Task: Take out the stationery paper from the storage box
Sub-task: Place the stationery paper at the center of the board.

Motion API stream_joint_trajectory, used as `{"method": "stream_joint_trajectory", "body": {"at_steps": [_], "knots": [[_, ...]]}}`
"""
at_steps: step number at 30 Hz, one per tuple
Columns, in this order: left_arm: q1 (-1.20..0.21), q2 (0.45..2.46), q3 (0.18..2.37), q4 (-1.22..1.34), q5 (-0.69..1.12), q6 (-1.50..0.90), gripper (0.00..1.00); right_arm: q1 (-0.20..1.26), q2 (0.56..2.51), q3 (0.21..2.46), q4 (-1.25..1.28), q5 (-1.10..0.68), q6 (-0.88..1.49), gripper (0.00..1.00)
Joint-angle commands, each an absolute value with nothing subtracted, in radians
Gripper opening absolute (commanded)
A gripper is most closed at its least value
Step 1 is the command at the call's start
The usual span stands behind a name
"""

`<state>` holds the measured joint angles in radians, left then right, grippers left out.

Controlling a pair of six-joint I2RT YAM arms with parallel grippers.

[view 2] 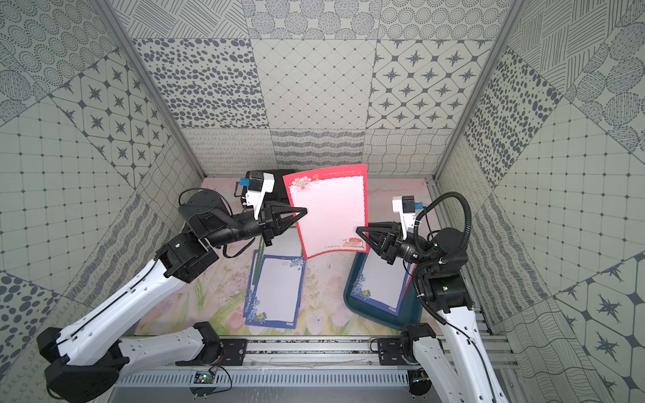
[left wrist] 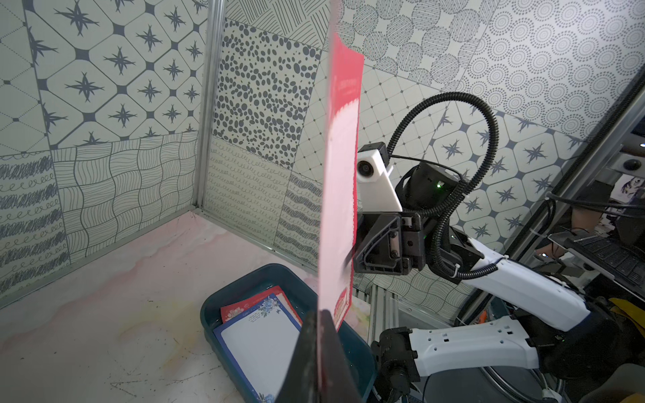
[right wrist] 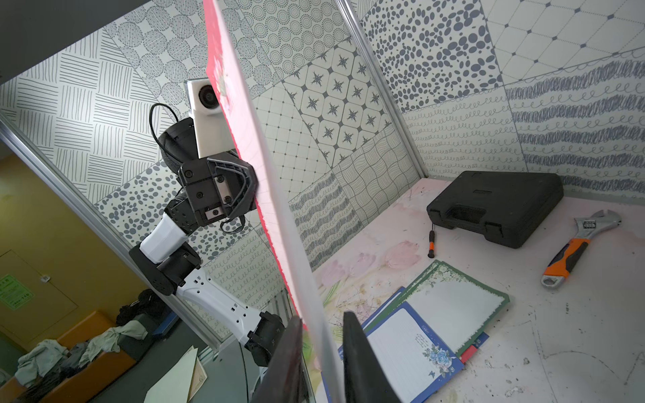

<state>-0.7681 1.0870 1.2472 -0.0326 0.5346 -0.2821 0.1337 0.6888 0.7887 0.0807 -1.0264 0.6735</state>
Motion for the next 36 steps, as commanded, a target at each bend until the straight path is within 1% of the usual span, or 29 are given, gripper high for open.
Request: {"method": "stream_joint_trajectory", "body": {"at_steps": [1, 3, 4, 6, 7, 10, 14, 17, 24, 29, 33, 36], "knots": [[-0.765, 1.080, 1.233, -0.006, 0.509, -0.300, 0.00, 0.141, 0.685, 0.778, 0.136, -1.013, 0.671, 0.24], [-0.766, 1.076, 1.227, -0.011, 0.501, -0.302, 0.00, 0.143, 0.686, 0.779, 0.136, -1.012, 0.670, 0.28], [-0.766, 1.075, 1.228, -0.021, 0.496, -0.300, 0.00, 0.143, 0.686, 0.780, 0.133, -1.009, 0.669, 0.34], [-0.766, 1.074, 1.241, -0.066, 0.481, -0.286, 0.00, 0.143, 0.686, 0.785, 0.105, -0.984, 0.660, 0.60], [-0.766, 1.075, 1.254, -0.111, 0.464, -0.274, 0.00, 0.143, 0.682, 0.790, 0.086, -0.965, 0.651, 0.68], [-0.764, 1.084, 1.319, -0.290, 0.403, -0.240, 0.00, 0.143, 0.666, 0.793, 0.056, -0.907, 0.624, 0.80], [-0.762, 1.094, 1.374, -0.497, 0.386, -0.233, 0.00, 0.143, 0.649, 0.789, 0.032, -0.852, 0.591, 0.84], [-0.750, 1.114, 1.400, -0.636, 0.404, -0.259, 0.00, 0.143, 0.643, 0.782, 0.033, -0.816, 0.584, 0.85], [-0.674, 1.151, 1.369, -0.877, 0.475, -0.306, 0.00, 0.143, 0.651, 0.778, 0.050, -0.780, 0.571, 0.86], [-0.534, 1.206, 1.244, -0.909, 0.616, -0.318, 0.00, 0.143, 0.685, 0.781, 0.077, -0.799, 0.566, 0.86], [-0.434, 1.304, 1.143, -0.887, 0.721, -0.348, 0.00, 0.147, 0.683, 0.771, 0.094, -0.804, 0.575, 0.86], [-0.389, 1.383, 1.105, -0.880, 0.773, -0.319, 0.00, 0.150, 0.665, 0.751, 0.093, -0.794, 0.572, 0.86]]}}
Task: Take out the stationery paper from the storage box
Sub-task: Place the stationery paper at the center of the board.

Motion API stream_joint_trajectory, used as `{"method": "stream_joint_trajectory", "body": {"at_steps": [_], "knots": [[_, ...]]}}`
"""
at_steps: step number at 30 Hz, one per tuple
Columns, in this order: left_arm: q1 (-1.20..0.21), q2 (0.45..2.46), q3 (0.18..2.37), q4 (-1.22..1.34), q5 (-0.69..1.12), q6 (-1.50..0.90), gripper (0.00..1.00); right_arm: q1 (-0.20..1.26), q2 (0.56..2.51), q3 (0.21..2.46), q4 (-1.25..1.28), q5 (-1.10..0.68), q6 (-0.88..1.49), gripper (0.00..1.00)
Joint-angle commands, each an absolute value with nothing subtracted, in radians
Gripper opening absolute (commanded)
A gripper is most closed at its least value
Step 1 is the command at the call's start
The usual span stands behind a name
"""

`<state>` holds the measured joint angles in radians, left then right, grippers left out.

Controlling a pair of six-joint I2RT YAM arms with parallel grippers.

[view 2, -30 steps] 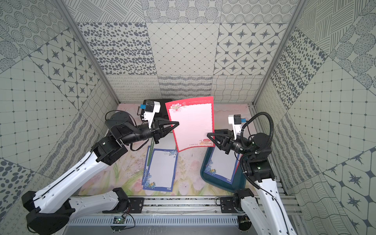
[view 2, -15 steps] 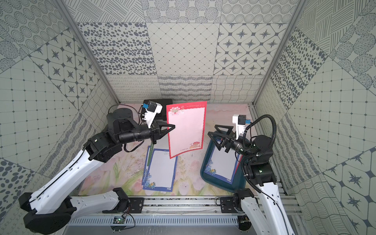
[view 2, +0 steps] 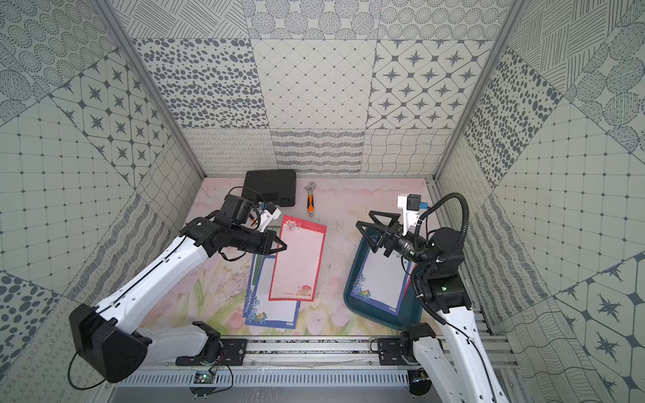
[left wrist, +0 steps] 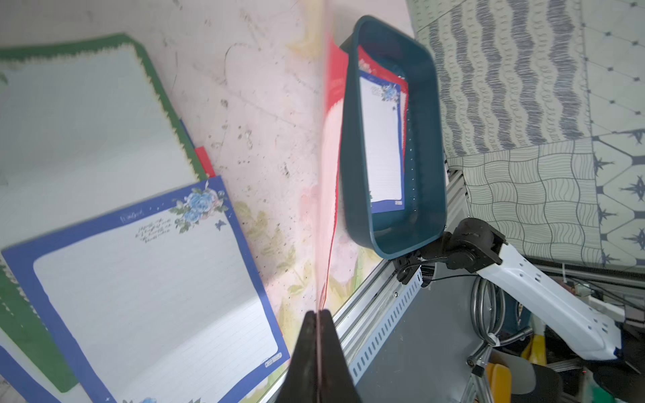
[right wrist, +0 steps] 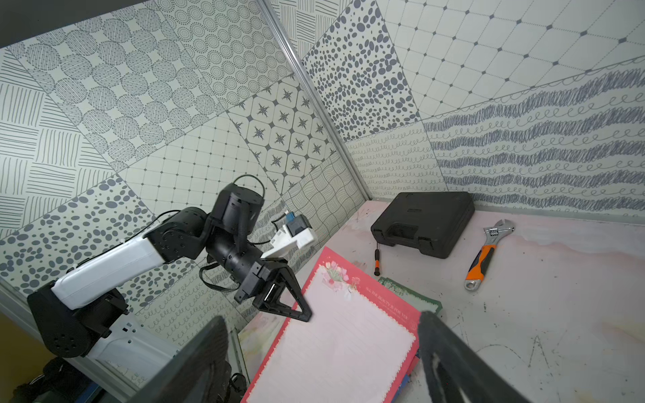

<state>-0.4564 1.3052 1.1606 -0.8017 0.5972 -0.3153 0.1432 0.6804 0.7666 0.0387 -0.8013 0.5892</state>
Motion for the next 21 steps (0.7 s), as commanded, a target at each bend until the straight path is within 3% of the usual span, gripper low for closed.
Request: {"method": "stream_joint_trajectory", "body": {"at_steps": [1, 13, 21], "knots": [[-0.376, 1.410, 1.103, -0.886, 0.776, -0.304, 0.00, 0.151, 0.661, 0.745, 0.090, -0.791, 0.573, 0.87], [-0.226, 1.750, 1.365, -0.971, 0.892, -0.065, 0.00, 0.176, 0.661, 0.727, 0.073, -0.789, 0.579, 0.86], [-0.129, 1.941, 1.448, -0.928, 0.850, -0.070, 0.00, 0.188, 0.664, 0.755, 0.031, -0.782, 0.561, 0.86]]}}
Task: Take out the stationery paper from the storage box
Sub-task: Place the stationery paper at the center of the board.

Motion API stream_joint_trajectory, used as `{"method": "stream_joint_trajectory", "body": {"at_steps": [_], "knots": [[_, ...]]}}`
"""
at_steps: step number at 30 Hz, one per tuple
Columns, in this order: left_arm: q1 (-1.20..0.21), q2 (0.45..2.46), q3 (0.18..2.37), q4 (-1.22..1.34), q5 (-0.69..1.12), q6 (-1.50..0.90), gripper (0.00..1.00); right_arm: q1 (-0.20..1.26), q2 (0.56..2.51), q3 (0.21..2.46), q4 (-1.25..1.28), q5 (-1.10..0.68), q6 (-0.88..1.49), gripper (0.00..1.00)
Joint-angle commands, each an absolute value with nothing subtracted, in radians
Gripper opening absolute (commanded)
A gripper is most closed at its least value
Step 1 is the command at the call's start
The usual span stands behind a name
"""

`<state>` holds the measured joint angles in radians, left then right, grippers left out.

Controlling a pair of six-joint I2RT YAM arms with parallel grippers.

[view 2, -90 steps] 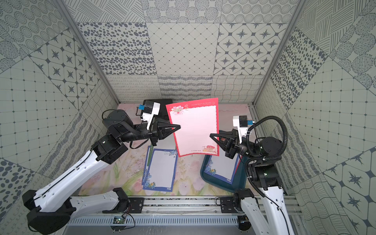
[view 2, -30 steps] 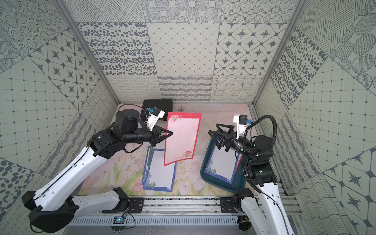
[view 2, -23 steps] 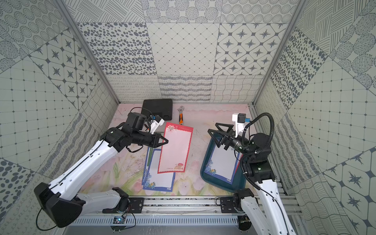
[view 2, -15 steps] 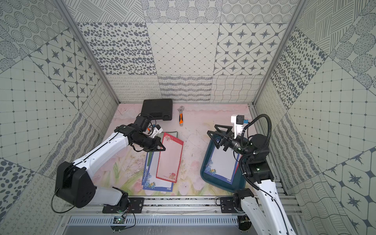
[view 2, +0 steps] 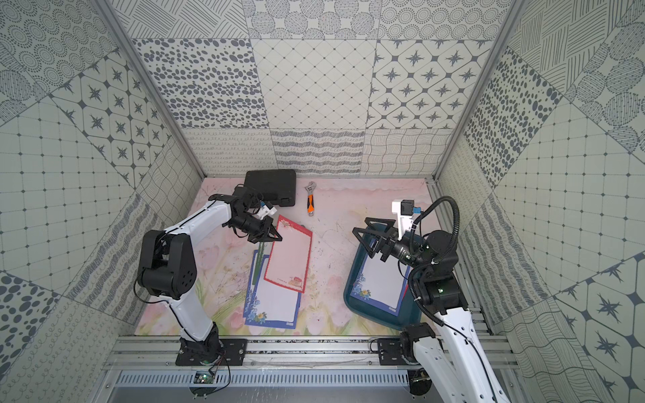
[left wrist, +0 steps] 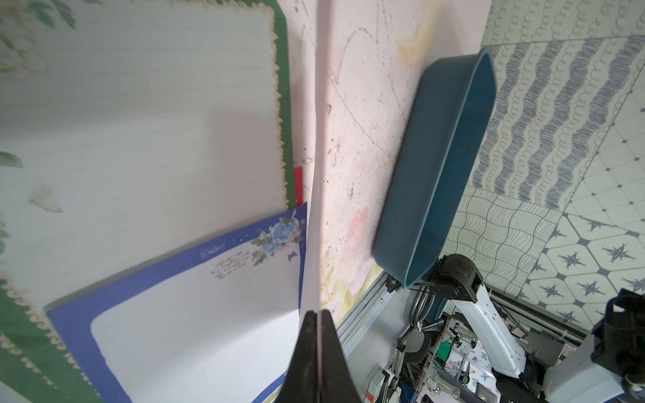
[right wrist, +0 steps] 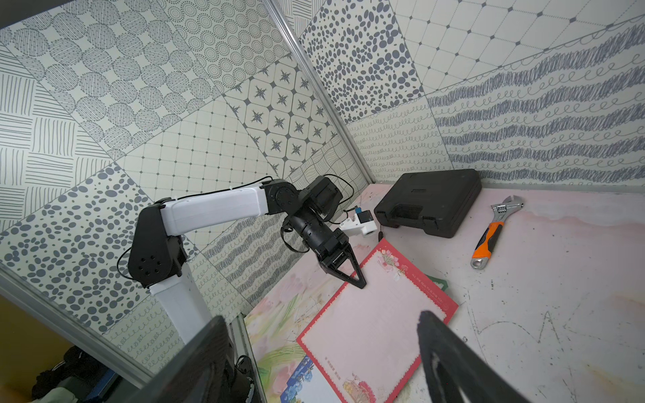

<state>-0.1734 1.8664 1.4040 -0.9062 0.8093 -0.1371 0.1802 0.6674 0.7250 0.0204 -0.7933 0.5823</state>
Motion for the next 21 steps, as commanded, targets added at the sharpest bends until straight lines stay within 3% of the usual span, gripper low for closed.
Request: {"method": "stream_joint_trajectory", "body": {"at_steps": [1, 17, 21], "knots": [[-0.124, 1.958, 1.455, -0.915, 0.847, -0.079, 0.00, 0.191, 0.665, 0.755, 0.032, -0.777, 0.561, 0.86], [-0.115, 2.149, 1.674, -1.000, 0.626, -0.047, 0.00, 0.244, 0.660, 0.765, -0.037, -0.713, 0.529, 0.85], [-0.113, 2.165, 1.675, -0.995, 0.578, -0.046, 0.00, 0.245, 0.674, 0.787, -0.169, -0.593, 0.501, 0.84]]}}
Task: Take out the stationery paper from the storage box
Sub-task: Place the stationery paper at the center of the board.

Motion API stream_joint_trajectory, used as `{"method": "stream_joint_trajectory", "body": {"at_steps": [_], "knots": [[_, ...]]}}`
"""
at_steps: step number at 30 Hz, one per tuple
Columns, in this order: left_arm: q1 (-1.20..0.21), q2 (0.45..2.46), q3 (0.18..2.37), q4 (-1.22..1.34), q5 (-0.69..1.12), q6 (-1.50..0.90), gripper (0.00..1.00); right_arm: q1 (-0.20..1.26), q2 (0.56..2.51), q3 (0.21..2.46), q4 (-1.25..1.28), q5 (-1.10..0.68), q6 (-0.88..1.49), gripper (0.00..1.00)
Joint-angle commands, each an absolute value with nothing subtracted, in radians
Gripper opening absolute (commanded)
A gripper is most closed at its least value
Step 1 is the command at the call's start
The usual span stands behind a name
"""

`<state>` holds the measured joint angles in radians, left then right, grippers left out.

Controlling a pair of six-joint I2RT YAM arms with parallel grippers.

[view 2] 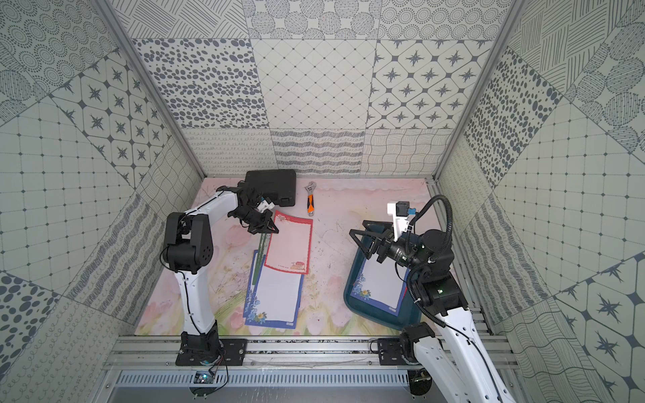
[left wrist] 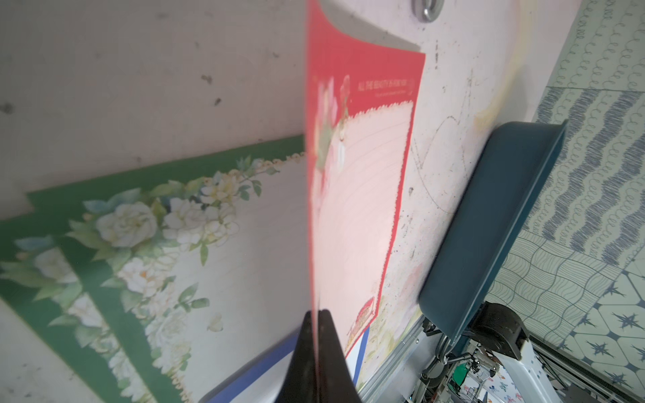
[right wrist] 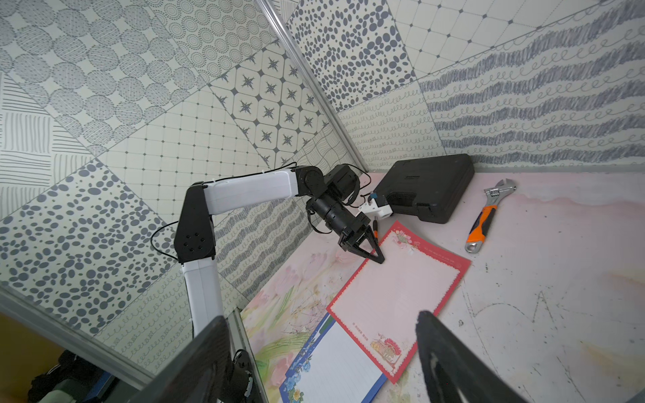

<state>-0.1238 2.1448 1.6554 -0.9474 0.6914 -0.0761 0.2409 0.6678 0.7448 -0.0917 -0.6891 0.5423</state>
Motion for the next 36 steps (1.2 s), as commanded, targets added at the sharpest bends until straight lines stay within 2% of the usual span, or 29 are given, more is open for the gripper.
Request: {"method": "stream_joint_trajectory", "body": {"at_steps": [1, 6, 9, 20, 36], "knots": [[-0.113, 2.169, 1.676, -0.995, 0.564, -0.046, 0.00, 0.245, 0.681, 0.792, -0.199, -0.561, 0.499, 0.84], [-0.112, 2.176, 1.679, -1.014, 0.481, -0.044, 0.01, 0.245, 0.749, 0.801, -0.303, -0.471, 0.522, 0.81], [-0.112, 2.174, 1.682, -1.016, 0.460, -0.041, 0.08, 0.245, 0.794, 0.810, -0.332, -0.457, 0.544, 0.80], [-0.114, 2.162, 1.694, -1.037, 0.372, -0.048, 0.24, 0.245, 0.857, 0.813, -0.330, -0.411, 0.585, 0.79], [-0.114, 2.059, 1.650, -0.981, 0.269, -0.053, 0.35, 0.245, 0.894, 0.834, -0.373, -0.368, 0.608, 0.79]]}}
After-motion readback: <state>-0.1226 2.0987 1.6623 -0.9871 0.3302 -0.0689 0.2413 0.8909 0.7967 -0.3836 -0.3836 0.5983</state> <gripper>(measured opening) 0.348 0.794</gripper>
